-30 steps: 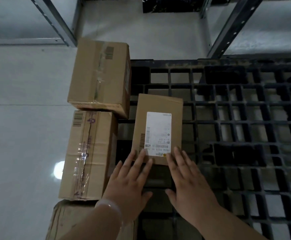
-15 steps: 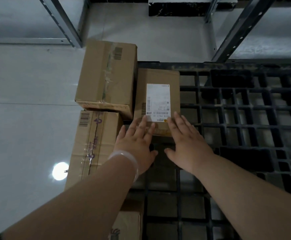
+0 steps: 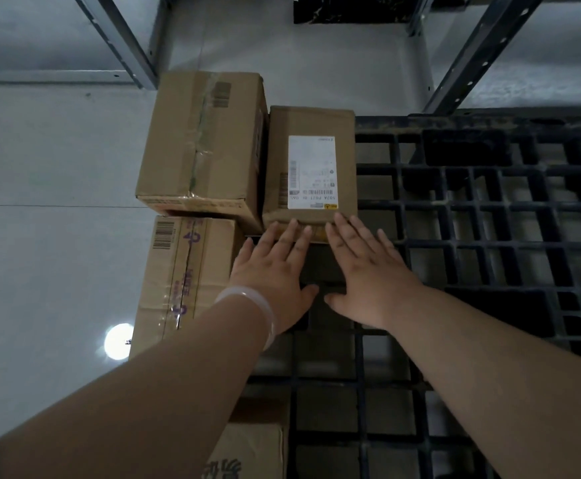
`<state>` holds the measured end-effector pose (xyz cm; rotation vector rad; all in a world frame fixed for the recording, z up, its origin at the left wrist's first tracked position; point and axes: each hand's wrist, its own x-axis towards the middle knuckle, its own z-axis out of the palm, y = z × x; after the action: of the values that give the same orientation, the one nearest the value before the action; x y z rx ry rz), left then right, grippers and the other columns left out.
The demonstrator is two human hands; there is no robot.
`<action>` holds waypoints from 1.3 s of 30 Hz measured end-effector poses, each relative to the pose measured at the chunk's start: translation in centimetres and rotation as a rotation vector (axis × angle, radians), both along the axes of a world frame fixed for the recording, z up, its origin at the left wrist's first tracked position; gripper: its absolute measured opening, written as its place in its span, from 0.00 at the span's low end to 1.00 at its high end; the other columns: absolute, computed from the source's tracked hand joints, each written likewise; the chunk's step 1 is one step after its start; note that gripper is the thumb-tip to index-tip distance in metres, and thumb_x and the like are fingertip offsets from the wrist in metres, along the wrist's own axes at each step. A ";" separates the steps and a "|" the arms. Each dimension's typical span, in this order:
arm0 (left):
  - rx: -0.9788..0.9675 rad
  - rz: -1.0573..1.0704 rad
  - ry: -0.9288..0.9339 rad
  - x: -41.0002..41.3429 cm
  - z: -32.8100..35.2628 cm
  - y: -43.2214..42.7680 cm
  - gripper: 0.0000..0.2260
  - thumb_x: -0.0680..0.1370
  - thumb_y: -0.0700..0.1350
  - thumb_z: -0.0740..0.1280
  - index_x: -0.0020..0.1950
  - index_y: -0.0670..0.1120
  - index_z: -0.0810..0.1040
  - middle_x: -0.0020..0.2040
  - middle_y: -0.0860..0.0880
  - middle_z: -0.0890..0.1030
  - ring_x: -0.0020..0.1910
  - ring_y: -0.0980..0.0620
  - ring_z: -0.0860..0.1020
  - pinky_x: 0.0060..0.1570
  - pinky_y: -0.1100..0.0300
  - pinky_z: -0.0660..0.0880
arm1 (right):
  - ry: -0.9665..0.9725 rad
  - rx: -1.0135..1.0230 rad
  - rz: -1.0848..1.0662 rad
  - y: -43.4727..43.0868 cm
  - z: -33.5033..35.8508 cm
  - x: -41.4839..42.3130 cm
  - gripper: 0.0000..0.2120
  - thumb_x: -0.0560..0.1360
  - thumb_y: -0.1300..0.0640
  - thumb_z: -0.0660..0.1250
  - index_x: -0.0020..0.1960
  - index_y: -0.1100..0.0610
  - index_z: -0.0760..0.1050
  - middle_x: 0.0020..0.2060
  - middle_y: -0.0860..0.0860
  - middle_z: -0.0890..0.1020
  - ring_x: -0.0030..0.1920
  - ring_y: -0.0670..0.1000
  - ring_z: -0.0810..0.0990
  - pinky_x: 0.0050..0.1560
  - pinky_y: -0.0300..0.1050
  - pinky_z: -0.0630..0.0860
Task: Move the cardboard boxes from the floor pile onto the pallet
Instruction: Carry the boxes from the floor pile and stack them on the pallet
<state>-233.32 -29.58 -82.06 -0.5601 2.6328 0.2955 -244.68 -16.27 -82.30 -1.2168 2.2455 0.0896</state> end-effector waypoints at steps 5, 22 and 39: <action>-0.001 -0.015 -0.009 1.2 0.7 0.4 0.36 0.79 0.65 0.54 0.77 0.58 0.32 0.79 0.55 0.35 0.78 0.51 0.36 0.75 0.46 0.39 | 0.013 -0.101 -0.064 1.8 1.0 1.3 0.51 0.74 0.35 0.63 0.77 0.47 0.28 0.77 0.45 0.29 0.76 0.46 0.29 0.76 0.52 0.32; 0.010 -0.505 0.070 -1.4 12.3 18.3 0.41 0.75 0.72 0.53 0.68 0.64 0.21 0.75 0.55 0.26 0.77 0.49 0.34 0.74 0.43 0.37 | 0.059 -0.007 -0.670 24.0 11.6 11.2 0.52 0.69 0.22 0.50 0.72 0.44 0.19 0.73 0.47 0.22 0.74 0.50 0.23 0.76 0.56 0.32; 0.101 -1.247 0.105 14.1 19.2 51.3 0.39 0.75 0.72 0.51 0.74 0.62 0.28 0.78 0.52 0.31 0.78 0.47 0.35 0.76 0.42 0.40 | 0.070 -0.036 -1.491 50.2 17.5 39.4 0.46 0.74 0.27 0.52 0.77 0.44 0.28 0.78 0.47 0.32 0.77 0.49 0.30 0.76 0.52 0.32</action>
<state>-219.25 21.69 -62.83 1.1352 2.4936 0.0435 -205.25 33.90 -64.75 0.6492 2.6168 -0.4759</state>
